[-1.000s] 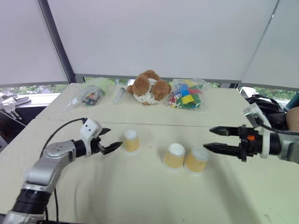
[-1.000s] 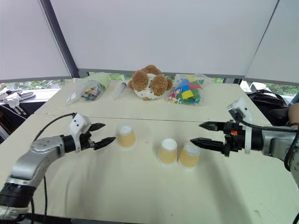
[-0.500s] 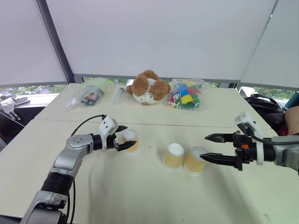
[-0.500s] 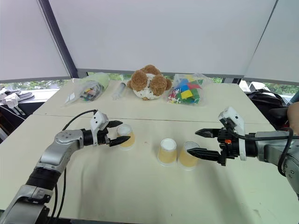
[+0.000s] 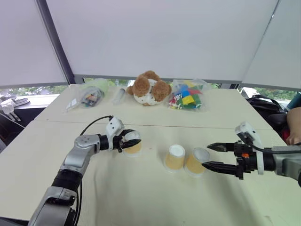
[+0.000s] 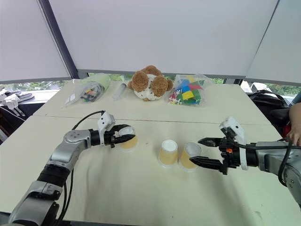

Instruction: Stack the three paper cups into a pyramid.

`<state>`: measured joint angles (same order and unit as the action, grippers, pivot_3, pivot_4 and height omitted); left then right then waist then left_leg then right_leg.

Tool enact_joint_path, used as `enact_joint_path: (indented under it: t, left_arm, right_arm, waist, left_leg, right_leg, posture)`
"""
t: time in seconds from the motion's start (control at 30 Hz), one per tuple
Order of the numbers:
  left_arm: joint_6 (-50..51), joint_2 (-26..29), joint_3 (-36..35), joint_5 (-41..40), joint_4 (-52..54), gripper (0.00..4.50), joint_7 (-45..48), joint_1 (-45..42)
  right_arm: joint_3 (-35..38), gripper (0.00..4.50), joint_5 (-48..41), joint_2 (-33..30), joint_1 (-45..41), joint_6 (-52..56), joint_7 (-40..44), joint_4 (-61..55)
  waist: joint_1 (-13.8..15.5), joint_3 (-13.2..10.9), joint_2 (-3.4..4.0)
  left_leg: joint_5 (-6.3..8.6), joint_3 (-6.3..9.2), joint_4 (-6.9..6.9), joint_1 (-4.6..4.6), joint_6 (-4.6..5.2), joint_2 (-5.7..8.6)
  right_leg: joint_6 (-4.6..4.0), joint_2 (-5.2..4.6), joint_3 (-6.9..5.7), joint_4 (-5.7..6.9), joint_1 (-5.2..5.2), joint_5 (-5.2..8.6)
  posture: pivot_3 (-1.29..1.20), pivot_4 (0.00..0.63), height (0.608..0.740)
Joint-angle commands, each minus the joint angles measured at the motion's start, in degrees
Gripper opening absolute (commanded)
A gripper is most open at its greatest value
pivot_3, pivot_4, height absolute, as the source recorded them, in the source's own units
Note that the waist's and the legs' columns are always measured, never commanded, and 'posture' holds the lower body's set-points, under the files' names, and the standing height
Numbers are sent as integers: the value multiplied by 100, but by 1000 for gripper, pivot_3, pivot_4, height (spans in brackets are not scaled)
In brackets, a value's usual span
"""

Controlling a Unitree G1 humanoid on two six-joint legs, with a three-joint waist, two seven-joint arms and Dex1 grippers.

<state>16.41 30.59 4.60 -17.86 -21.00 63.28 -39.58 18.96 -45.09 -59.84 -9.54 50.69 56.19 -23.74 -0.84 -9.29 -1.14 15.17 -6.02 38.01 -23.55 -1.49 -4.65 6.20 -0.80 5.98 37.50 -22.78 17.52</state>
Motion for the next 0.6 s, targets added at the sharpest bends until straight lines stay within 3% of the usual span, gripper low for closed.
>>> enact_joint_path:
  t: [0.03, 0.13, 0.27, 0.43, 0.6]
  left_arm:
    - [640, 493, -290, -443, 290, 2093, 688, -669]
    - [724, 677, -151, -422, -417, 2093, 1466, -1966]
    - [584, 109, -27, -383, -1176, 2093, 1857, -3043]
    - [296, -1170, 157, -331, -1614, 2093, 2042, -3487]
    - [-265, -2012, 242, -180, -2335, 2093, 2145, -3670]
  right_arm:
    - [355, 4500, 51, -163, -11, -110, 21, 32]
    - [511, 4500, 48, -244, -87, -50, -24, 137]
    - [681, 4500, 17, -268, -91, 4, -129, 61]
    - [1160, 4500, -145, -187, 340, 268, -318, -331]
    - [1607, 4500, -239, -128, 899, 475, -442, -779]
  waist:
    - [0, -2, -3]
    - [46, -6, -11]
    - [97, -3, -5]
    - [139, -3, -6]
    - [83, -2, -4]
  left_leg:
    - [0, 0, 0, 0, 0, -1]
    - [0, 6, 3, -9, 0, 1]
    - [2, 10, 15, -20, 4, 10]
    - [3, 19, 16, -26, 7, 11]
    - [2, 28, 19, -74, 7, 10]
  right_leg:
    - [0, 2, 0, 0, -1, 0]
    - [-1, 3, -9, 1, -5, 1]
    - [0, -4, -12, -10, 1, 2]
    - [1, 0, -12, -7, -3, 2]
    - [4, 7, -11, 1, -54, 0]
  posture:
    - [0, 150, 740]
    - [0, 150, 740]
    - [0, 150, 740]
    - [0, 150, 740]
    - [0, 150, 740]
